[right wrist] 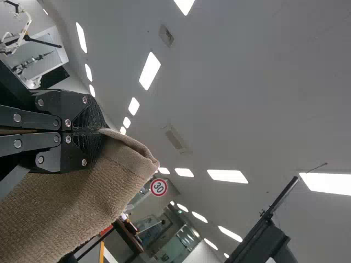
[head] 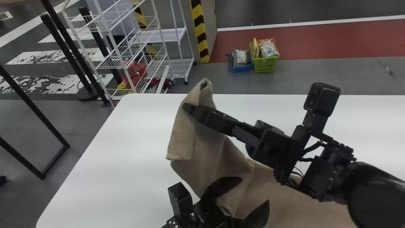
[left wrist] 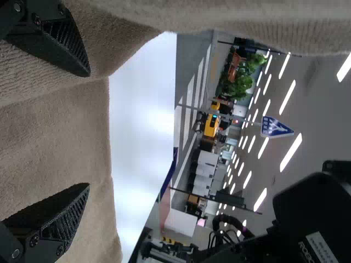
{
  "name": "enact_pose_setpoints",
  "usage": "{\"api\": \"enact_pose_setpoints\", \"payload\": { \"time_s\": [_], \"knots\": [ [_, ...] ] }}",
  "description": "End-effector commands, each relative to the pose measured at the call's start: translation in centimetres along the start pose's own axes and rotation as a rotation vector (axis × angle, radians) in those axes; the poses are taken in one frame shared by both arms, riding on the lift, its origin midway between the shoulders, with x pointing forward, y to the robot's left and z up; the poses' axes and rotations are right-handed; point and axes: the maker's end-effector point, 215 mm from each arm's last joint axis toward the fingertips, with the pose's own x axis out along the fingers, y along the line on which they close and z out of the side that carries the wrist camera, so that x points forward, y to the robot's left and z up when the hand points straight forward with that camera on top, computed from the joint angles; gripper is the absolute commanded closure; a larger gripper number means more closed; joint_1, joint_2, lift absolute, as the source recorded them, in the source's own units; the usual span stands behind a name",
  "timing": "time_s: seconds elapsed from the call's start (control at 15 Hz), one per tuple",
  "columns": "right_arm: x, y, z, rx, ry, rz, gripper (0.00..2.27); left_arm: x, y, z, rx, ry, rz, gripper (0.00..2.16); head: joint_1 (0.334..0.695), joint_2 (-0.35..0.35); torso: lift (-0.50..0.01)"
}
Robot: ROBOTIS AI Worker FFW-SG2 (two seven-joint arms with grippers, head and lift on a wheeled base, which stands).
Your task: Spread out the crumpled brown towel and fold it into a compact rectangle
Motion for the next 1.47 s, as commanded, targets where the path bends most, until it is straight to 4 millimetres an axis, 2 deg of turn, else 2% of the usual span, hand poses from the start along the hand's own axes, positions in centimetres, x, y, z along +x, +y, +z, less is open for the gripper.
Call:
{"api": "enact_pose_setpoints", "payload": {
  "time_s": [0.0, 0.2, 0.33, 0.47, 0.67, 0.87, 1.13, 1.4],
  "knots": [
    [-0.7, 0.8, 1.6, 0.003, -0.046, 0.012, 1.22, -0.6, 1.2, 0.0, 0.001, 0.004, 0.026, 0.10, 0.695, 0.251, -0.127],
    [-1.6, 2.1, 2.6, 0.010, -0.085, 0.034, 1.22, -1.2, 2.2, 0.2, 0.004, 0.004, 0.045, 0.10, 0.695, 0.248, -0.127],
    [-2.2, 2.8, 2.4, 0.016, -0.101, 0.038, 1.22, -1.5, 2.7, 0.1, 0.004, 0.007, 0.054, 0.10, 0.695, 0.246, -0.127],
    [-3.8, 3.5, 2.7, 0.014, -0.136, 0.029, 1.22, -1.8, 3.0, 0.1, 0.004, 0.006, 0.057, 0.10, 0.695, 0.245, -0.127],
    [-6.7, 4.8, 2.1, 0.043, -0.158, -0.001, 1.22, -1.9, 3.2, 0.3, 0.007, 0.005, 0.058, 0.10, 0.695, 0.229, -0.127],
    [-10.2, 4.5, 1.9, 0.072, -0.194, -0.062, 1.22, -1.7, 3.2, 0.3, 0.007, 0.003, 0.055, 0.10, 0.695, 0.200, -0.127],
    [-14.0, 4.6, 0.6, 0.135, -0.181, -0.132, 1.22, -1.5, 3.0, 0.3, 0.009, 0.005, 0.050, 0.10, 0.695, 0.144, -0.127],
    [-19.0, 6.1, -0.4, 0.230, -0.179, -0.172, 1.22, -1.6, 3.0, 0.1, 0.011, 0.009, 0.052, 0.10, 0.695, 0.092, -0.127]
  ]
}}
